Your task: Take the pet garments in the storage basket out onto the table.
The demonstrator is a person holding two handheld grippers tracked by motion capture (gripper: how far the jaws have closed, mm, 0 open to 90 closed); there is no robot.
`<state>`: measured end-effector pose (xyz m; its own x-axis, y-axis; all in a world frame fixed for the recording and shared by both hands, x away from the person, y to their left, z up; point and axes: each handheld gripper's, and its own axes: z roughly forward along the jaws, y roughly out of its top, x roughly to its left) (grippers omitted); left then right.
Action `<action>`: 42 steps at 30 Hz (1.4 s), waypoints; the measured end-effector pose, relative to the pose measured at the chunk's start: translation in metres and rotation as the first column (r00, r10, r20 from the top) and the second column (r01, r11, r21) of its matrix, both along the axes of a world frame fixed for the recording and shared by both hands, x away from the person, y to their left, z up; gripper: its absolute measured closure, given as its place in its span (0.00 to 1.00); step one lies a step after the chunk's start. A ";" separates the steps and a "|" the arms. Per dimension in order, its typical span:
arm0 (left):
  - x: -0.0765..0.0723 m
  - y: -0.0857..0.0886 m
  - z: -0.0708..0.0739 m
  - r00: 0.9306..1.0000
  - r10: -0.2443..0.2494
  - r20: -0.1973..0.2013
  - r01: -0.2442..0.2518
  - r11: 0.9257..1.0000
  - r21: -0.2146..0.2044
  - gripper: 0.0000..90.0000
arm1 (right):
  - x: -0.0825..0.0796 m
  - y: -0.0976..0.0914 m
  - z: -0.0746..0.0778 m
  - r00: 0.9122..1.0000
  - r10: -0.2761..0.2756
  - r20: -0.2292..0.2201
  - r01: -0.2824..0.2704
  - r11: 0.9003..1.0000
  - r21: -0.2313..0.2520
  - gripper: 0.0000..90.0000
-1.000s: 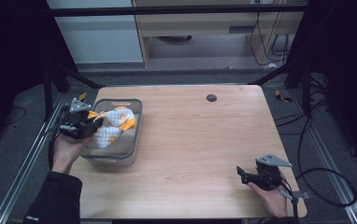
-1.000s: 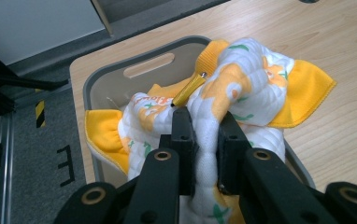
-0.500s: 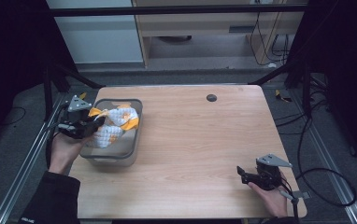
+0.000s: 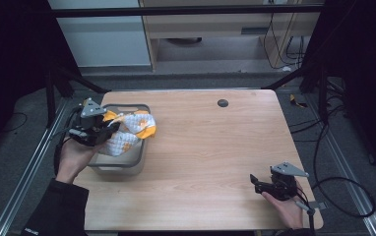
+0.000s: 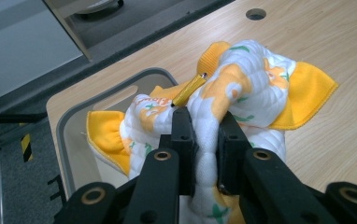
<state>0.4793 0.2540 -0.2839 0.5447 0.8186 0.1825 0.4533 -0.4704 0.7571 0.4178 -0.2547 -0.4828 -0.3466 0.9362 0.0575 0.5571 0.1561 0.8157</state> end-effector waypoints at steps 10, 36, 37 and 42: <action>-0.001 -0.022 -0.002 0.998 -0.062 -0.013 0.062 0.998 0.016 0.89 | 0.001 0.000 -0.001 1.000 0.003 0.007 -0.003 1.000 -0.007 0.19; -0.001 -0.073 -0.010 0.982 -0.188 -0.028 0.190 0.981 0.044 0.89 | 0.000 -0.003 0.002 0.999 -0.020 0.031 0.020 1.000 0.002 0.18; -0.002 -0.075 -0.010 0.981 -0.191 -0.040 0.192 0.981 0.040 0.89 | -0.001 -0.003 0.002 0.999 -0.022 0.031 0.022 1.000 0.002 0.18; -0.002 -0.083 -0.012 0.978 -0.205 -0.041 0.207 0.977 0.048 0.89 | 0.000 -0.003 0.002 0.999 -0.028 0.036 0.028 1.000 -0.003 0.18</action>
<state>0.4772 0.1705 -0.2955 0.7077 0.6779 0.1991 0.3690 -0.5950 0.7141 0.4173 -0.2580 -0.4811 -0.3220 0.9458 0.0424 0.5319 0.1436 0.8345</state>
